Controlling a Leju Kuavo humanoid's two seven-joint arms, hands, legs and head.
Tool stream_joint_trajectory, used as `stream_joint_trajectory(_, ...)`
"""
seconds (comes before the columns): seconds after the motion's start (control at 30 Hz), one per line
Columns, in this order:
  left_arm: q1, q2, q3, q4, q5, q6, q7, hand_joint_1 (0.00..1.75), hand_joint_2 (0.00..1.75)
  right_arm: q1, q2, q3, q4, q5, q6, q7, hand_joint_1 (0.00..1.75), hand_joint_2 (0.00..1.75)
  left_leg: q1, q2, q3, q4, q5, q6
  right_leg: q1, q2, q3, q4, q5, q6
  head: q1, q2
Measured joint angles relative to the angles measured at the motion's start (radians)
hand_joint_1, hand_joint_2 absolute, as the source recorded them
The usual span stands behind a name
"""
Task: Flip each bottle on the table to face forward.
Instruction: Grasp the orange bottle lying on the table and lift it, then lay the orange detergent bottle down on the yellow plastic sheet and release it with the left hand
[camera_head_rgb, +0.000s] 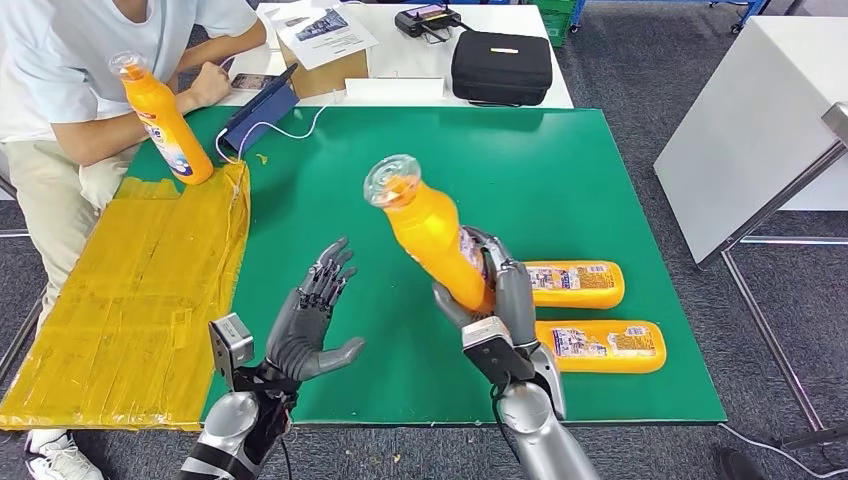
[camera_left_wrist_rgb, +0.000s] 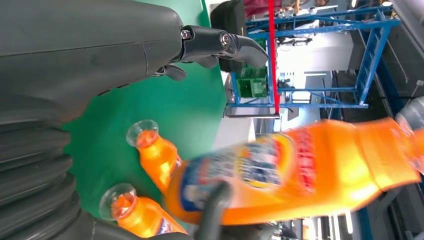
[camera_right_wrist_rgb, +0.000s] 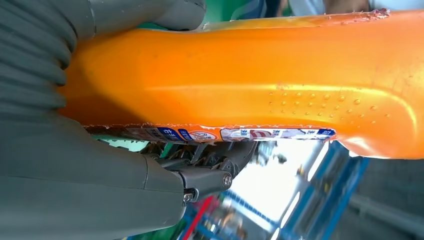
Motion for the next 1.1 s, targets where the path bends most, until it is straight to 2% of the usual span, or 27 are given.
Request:
stream_joint_trajectory(0.57,-0.034,0.004,-0.015,0.014,0.032,0.024,0.020,0.00,1.75,-0.011,0.040,0.170,0.171,0.086,0.048,-0.017,1.75,1.75,0.000,0.000,0.000,0.000,0.000,0.000,0.000,0.000,0.000,0.000,0.000,0.000,0.000,0.000)
stream_joint_trajectory(0.6,-0.036,0.004,-0.015,0.018,0.032,0.026,0.020,0.20,1.75,-0.012,0.042,0.179,0.178,0.089,0.044,-0.018,1.75,1.75,0.000,0.000,0.000,0.000,0.000,0.000,0.000,0.000,0.000,0.000,0.000,0.000,0.000,0.000)
stream_joint_trajectory(0.7,-0.043,0.004,-0.014,0.035,0.034,0.036,0.021,1.40,1.75,-0.015,0.043,0.201,0.194,0.092,0.034,-0.018,1.75,1.75,0.000,0.000,0.000,0.000,0.000,0.000,0.000,0.000,0.000,0.000,0.000,0.000,0.000,0.000)
stream_joint_trajectory(0.73,-0.046,0.004,-0.013,0.041,0.035,0.038,0.021,1.61,1.75,-0.015,0.044,0.207,0.197,0.093,0.030,-0.018,1.75,1.75,0.000,0.000,0.000,0.000,0.000,0.000,0.000,0.000,0.000,0.000,0.000,0.000,0.000,0.000)
stream_joint_trajectory(0.9,-0.052,0.004,-0.009,0.068,0.040,0.046,0.021,1.75,1.75,-0.020,0.044,0.223,0.212,0.093,0.019,-0.017,1.74,1.75,0.000,0.000,0.000,0.000,0.000,0.000,0.000,0.000,0.000,0.000,0.000,0.000,0.000,0.000)
stream_joint_trajectory(1.1,-0.064,0.004,-0.008,0.096,0.048,0.056,0.021,1.75,1.75,-0.023,0.043,0.230,0.224,0.090,0.002,-0.013,1.75,1.75,0.000,0.000,0.000,0.000,0.000,0.000,0.000,0.000,0.000,0.000,0.000,0.000,0.000,0.000)
